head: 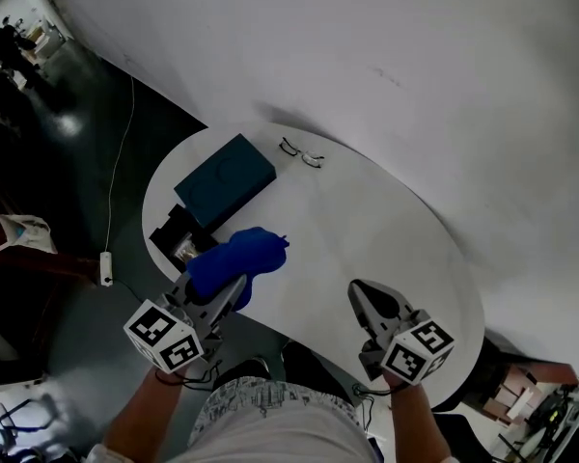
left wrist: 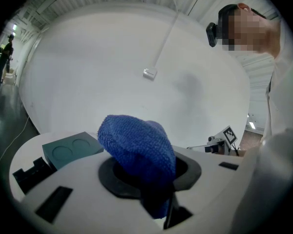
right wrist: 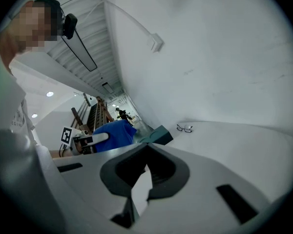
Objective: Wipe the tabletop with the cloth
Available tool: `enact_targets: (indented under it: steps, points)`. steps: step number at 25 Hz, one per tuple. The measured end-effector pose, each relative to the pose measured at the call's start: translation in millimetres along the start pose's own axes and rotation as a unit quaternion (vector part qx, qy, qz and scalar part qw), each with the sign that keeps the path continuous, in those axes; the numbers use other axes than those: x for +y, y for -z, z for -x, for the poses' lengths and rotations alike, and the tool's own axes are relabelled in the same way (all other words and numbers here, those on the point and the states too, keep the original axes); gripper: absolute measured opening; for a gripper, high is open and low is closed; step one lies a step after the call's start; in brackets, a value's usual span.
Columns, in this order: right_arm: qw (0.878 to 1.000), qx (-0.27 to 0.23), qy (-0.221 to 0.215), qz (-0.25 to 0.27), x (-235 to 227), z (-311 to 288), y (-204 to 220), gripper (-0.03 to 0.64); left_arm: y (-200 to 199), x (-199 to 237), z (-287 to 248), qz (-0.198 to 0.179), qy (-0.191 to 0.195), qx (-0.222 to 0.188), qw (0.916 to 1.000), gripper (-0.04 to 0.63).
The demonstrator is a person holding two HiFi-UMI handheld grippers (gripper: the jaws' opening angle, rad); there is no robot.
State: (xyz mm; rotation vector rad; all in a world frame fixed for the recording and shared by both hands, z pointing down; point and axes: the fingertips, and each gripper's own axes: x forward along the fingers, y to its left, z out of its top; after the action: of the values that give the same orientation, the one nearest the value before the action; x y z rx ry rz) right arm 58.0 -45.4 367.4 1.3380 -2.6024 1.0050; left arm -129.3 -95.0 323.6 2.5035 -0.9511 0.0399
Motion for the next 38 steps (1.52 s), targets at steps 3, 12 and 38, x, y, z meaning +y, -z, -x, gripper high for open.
enact_targets:
  steps: [3,12,38]
  points:
    - [1.000,0.001,-0.001,-0.006,-17,-1,-4,0.007,1,2,-14,0.000,-0.007,0.005,1.0000,0.116]
    - [1.000,0.002,-0.002,-0.018,-53,-11,-12,0.006,8,16,-54,-0.006,-0.019,0.027,0.9994,0.115]
    - [0.989,-0.023,0.113,-0.095,-100,-46,8,0.006,61,126,-176,-0.041,-0.027,0.183,0.9819,0.117]
